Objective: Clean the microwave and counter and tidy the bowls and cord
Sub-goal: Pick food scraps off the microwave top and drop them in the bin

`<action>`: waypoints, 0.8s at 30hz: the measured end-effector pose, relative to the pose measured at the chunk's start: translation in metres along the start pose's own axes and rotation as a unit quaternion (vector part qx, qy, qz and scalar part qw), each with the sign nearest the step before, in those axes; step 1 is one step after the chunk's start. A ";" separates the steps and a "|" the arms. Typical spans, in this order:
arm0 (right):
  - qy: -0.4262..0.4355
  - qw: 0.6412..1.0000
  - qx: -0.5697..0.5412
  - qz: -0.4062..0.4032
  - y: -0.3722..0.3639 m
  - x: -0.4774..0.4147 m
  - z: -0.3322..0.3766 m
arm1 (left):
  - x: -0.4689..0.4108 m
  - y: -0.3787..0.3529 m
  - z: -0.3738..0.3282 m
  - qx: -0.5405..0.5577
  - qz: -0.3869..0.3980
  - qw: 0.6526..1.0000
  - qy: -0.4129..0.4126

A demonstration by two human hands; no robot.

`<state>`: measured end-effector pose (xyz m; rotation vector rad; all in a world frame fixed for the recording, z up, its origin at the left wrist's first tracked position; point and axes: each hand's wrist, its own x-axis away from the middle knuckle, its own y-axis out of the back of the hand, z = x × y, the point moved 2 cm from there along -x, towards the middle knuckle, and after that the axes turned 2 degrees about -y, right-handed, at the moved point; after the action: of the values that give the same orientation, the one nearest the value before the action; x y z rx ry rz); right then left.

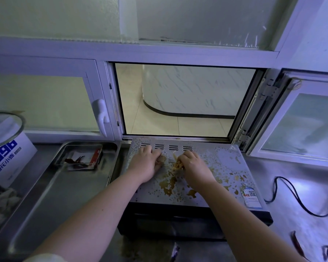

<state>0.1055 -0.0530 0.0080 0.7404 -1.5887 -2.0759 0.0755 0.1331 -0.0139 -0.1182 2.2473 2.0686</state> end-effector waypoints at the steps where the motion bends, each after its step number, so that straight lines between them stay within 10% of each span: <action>1: 0.001 1.000 0.002 0.002 -0.001 -0.001 -0.001 | -0.002 0.001 0.001 -0.009 0.003 1.000 -0.006; 24: -0.006 1.000 0.007 -0.021 0.004 0.008 -0.021 | -0.006 0.033 -0.025 -0.047 -0.038 0.994 -0.093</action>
<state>0.1124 -0.0744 0.0060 0.7745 -1.6080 -2.1050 0.0775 0.1113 0.0211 -0.0168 2.0083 2.0533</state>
